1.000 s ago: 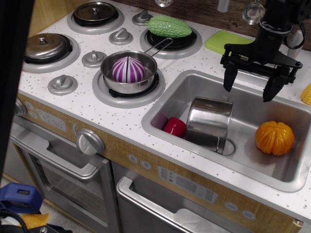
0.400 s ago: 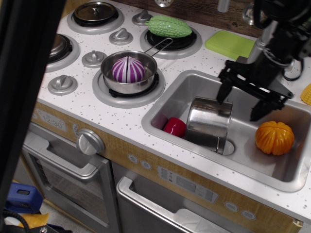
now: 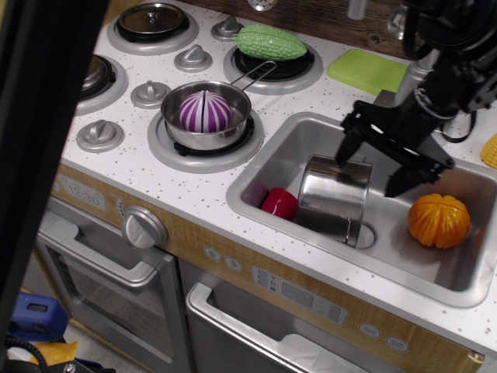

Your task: Flip pot upright in sink

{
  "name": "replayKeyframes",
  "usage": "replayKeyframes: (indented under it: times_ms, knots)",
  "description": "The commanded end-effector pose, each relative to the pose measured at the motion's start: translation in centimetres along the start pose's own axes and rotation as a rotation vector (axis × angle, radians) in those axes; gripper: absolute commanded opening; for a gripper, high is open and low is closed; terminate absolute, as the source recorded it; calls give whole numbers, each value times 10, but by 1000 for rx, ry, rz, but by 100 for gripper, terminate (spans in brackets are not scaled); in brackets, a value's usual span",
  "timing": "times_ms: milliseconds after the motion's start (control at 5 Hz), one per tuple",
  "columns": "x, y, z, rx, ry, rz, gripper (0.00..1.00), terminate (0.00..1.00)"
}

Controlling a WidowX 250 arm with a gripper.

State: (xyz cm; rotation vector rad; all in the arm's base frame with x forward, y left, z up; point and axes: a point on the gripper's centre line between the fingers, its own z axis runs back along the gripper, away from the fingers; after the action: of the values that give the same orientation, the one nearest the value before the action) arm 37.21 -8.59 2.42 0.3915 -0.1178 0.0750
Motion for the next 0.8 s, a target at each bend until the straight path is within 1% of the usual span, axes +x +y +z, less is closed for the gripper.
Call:
replayKeyframes:
  times_ms: [0,200,400,600]
  knots:
    - [5,3,7,51,-74,0,100,0]
    - [6,8,0,58,-106,-13,100,0]
    - [6,15,-6,41,-119,-20,100,0]
    - [7,16,-7,42,-123,-19,100,0]
